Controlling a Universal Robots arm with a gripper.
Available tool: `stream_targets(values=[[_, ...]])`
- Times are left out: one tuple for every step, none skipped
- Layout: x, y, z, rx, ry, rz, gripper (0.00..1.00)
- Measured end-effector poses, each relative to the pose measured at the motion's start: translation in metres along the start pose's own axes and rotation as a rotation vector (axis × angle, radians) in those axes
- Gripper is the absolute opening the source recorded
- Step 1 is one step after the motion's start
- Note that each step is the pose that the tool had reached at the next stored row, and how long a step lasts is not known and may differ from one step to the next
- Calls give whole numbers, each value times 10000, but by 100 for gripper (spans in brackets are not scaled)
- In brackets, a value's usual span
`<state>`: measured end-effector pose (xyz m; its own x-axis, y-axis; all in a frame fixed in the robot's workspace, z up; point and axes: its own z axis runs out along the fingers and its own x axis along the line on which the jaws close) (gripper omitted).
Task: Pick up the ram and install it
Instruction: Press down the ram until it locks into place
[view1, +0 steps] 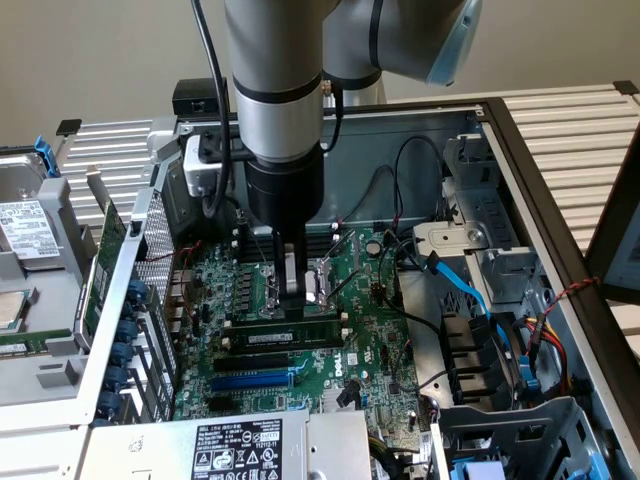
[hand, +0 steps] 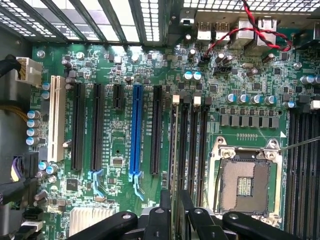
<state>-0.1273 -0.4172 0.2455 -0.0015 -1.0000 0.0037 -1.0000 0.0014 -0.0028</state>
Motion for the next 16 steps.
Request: stream_targets(values=[[0,15,-3,-1,1,0,20],[1,27,-4,-1,0,1,20],[2,38,-5,-1,1,0,13],[2,47,-5,-1,0,1,11],[1,49,-5,-1,0,1,11],[1,53,-4,-1,0,0,11],[2,57,-3,0,7,4,11],[2,60,-2,-1,20,6,11],[2,62,0,-1,36,9,11],[2,63,3,-1,56,10,11],[2,63,7,-1,63,10,11],[2,63,12,-1,66,9,11],[1,64,18,0,69,11,11],[-5,65,25,-1,79,15,11],[-12,65,33,-2,93,18,11],[-19,65,41,-1,104,20,11]])
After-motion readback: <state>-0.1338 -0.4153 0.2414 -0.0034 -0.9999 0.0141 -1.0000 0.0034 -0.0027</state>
